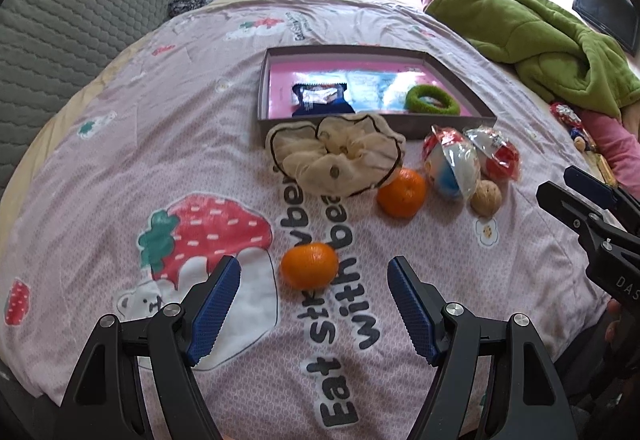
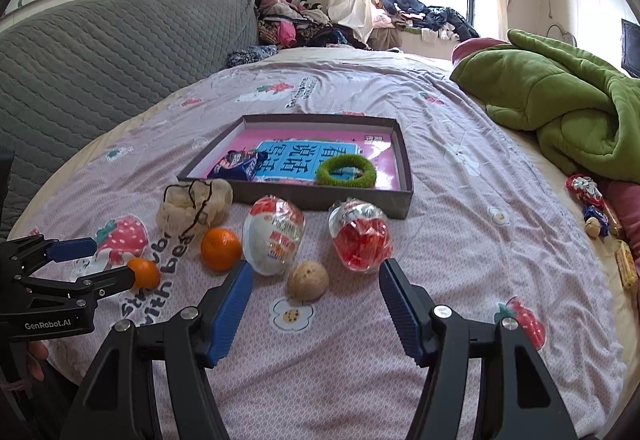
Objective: Organize objects
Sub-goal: 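Withdraw both open grippers from the box back toward the remaining objects, then grasp a tangerine with left gripper while right gripper grasps the brown walnut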
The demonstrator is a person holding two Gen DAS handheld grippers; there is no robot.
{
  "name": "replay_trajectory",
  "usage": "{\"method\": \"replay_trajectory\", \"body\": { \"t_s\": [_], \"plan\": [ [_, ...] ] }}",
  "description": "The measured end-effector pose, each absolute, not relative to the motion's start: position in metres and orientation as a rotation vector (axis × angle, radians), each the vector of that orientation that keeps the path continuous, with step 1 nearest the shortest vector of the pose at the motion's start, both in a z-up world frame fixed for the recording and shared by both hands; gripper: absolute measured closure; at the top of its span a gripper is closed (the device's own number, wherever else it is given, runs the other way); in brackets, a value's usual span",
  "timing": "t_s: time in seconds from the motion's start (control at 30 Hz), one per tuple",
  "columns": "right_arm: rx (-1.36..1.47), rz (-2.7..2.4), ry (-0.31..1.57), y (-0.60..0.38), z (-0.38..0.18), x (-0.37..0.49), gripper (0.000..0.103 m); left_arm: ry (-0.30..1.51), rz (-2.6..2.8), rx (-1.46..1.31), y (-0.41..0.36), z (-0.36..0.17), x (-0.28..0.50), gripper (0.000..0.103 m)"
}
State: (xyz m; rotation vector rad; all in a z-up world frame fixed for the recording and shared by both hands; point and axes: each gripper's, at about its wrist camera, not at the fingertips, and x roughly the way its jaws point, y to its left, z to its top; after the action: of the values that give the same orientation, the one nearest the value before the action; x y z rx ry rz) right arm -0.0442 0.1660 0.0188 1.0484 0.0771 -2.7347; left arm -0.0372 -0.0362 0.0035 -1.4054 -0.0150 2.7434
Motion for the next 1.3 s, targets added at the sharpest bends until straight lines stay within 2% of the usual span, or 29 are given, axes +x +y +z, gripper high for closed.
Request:
{"method": "replay_trajectory", "body": {
  "t_s": [0.47,1.3],
  "plan": [
    [1.174,-2.717,0.040,0.167,-0.006,-0.048,0.038,-0.044,2.709,-1.485,-0.039,-0.011,-0.037,0.026],
    [1.204,-2.751,-0.003,0.158,-0.035,-0.070,0.038,-0.107,2.739,-1.495,-0.054,-0.033,-0.054,0.026]
  ]
}}
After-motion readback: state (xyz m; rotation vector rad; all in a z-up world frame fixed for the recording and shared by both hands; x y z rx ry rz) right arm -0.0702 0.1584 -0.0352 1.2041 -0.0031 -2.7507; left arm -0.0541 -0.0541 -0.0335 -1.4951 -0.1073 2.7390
